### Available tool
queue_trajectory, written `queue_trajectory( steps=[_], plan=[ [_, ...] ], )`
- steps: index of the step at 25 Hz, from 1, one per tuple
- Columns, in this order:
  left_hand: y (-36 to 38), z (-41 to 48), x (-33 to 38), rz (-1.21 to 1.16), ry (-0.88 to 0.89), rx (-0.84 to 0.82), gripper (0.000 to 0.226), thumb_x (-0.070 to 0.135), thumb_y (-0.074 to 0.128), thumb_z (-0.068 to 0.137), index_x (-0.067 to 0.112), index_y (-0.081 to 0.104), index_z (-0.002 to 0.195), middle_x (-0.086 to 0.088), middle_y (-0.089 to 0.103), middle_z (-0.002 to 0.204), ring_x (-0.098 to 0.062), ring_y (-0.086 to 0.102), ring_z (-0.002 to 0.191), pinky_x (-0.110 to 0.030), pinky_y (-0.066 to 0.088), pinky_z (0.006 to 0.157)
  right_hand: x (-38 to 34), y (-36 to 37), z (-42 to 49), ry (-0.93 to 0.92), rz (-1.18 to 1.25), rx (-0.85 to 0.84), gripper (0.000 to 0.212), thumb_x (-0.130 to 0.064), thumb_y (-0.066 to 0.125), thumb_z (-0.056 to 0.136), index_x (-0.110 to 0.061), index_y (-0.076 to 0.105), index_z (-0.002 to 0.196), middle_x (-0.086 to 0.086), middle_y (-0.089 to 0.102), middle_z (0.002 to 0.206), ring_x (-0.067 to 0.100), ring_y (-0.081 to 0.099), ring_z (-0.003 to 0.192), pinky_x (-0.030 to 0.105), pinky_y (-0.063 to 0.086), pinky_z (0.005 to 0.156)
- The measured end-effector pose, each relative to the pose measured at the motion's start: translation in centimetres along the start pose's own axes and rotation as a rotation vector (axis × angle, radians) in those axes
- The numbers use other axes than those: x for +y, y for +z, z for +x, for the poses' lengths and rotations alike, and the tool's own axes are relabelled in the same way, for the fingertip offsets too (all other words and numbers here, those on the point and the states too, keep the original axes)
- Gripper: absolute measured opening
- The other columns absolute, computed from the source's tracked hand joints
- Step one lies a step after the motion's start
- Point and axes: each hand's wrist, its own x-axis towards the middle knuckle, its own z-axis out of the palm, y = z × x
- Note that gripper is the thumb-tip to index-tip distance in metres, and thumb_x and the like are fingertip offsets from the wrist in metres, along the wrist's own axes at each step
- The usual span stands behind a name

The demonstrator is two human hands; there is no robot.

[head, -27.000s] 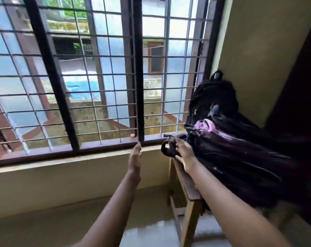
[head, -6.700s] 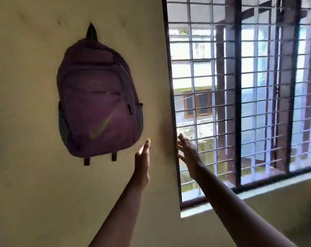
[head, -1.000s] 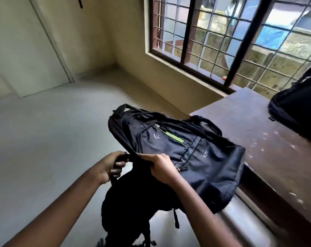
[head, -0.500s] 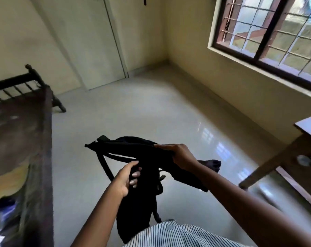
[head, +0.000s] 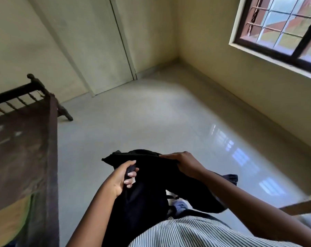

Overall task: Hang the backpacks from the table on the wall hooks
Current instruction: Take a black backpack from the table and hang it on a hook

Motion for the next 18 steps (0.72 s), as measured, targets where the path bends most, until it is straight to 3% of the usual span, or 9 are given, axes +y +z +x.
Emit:
queue_trajectory(
  steps=[8, 13, 18],
  plan=[
    [1.0, 13.8, 21.4, 0.003, 0.063, -0.060, 0.033, 0.036, 0.041, 0.092, 0.013, 0.051, 0.071, 0.007, 0.031, 0.036, -0.006, 0.022, 0.024, -0.020, 0.021, 0.037, 6.0, -8.2, 20.1, 0.072, 0.055, 0.142, 0.064, 0.003, 0.045, 0.075, -0.039, 0.058, 0.122, -0.004, 0.066, 0.123, 0.018, 0.063, 0.112, 0.028, 0.050, 0.091],
    [1.0, 23.2, 31.3, 0.001, 0.101, -0.045, 0.030, 0.032, 0.043, 0.092, 0.014, 0.050, 0.069, 0.006, 0.033, 0.033, -0.006, 0.022, 0.023, -0.019, 0.020, 0.036, 10.3, -13.3, 31.4, 0.076, 0.010, 0.181, 0.071, 0.006, 0.044, 0.070, -0.041, 0.057, 0.122, -0.013, 0.063, 0.126, 0.010, 0.061, 0.115, 0.029, 0.052, 0.090],
    [1.2, 35.7, 43.4, 0.131, 0.095, -0.141, 0.033, 0.033, 0.041, 0.093, 0.012, 0.051, 0.069, 0.006, 0.034, 0.034, -0.006, 0.022, 0.023, -0.019, 0.021, 0.034, 16.4, -18.7, 43.4, 0.207, 0.022, 0.220, 0.069, 0.007, 0.049, 0.072, -0.040, 0.058, 0.122, -0.009, 0.066, 0.122, 0.011, 0.064, 0.110, 0.028, 0.054, 0.086]
  ],
)
